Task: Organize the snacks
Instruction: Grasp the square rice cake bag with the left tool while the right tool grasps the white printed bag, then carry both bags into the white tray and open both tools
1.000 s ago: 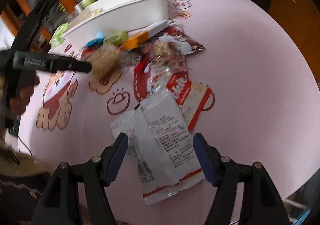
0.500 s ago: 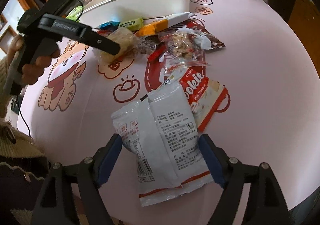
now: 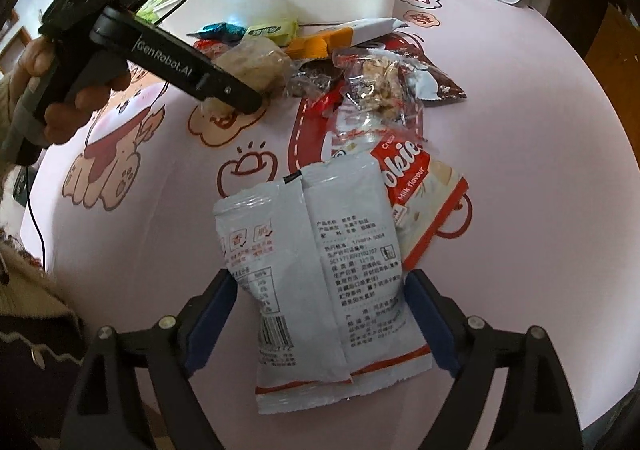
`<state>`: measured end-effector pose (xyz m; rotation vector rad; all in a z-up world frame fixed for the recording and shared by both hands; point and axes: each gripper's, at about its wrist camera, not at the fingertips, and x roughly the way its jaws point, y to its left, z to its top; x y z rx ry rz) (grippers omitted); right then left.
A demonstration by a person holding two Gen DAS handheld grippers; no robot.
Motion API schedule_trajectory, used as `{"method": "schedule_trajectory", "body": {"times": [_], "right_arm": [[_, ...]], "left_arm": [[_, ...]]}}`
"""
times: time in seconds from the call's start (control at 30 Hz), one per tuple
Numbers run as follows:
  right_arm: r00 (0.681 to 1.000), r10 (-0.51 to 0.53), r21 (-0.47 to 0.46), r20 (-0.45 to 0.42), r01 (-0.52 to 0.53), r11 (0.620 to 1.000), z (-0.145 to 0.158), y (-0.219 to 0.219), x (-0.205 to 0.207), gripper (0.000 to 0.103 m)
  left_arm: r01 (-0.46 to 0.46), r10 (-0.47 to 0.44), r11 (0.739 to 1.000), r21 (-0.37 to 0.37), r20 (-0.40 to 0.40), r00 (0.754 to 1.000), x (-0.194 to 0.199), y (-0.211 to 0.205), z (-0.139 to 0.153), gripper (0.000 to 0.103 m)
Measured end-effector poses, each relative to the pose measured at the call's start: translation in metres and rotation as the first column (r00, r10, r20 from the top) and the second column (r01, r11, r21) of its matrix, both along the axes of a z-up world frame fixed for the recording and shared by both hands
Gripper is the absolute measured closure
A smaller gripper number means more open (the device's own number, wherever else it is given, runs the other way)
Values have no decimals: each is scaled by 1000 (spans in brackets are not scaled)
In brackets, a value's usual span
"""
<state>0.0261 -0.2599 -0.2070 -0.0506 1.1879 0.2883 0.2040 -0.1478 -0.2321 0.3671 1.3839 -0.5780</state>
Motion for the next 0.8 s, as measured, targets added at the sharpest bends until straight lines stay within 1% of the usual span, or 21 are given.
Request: {"method": "schedule_trajectory", "body": {"times": [0.07,0.13,0.17,0.23,0.3,0.43,0.47,0.6,0.77,0.8], "right_arm": [[1000,-14,6,0,14,1000,-2,0,1,16],[1000,-26,3,-2,26,1000,-3,0,2,17],[1000,-28,-1,1,28,1000,-4,2,1,20],[999,-35,-13,14,35,999,-3,4,-1,25],[999,-45,-11,24,45,999,0,5,-3,34],[996,-84,23,30,83,996,7,4,-4,46],[995,-89,36,34,88,995,10,5,-5,51],[993,-90,58,69,86,995,25,14,-8,52],[988,-84,90,133,72,993,48,27,-10,53],[986,-86,97,143,73,993,51,27,-10,53]], "left_arm": [[-1,1,1000,10,3,1000,1,-5,-1,29],[1,-1,999,35,21,1000,1,-7,-1,36],[4,-6,999,47,32,999,2,-13,-1,42],[5,-6,999,43,23,1000,1,-11,1,43],[-5,4,999,34,8,1000,-1,-6,2,44],[-13,14,999,30,-13,1000,-13,4,2,44],[-17,18,999,31,-18,1000,-13,8,3,45],[-16,17,1000,16,-24,1000,-25,13,11,45],[-5,5,1000,-4,0,1000,-46,18,32,45],[-6,6,1000,-8,9,1000,-50,26,38,45]]}}
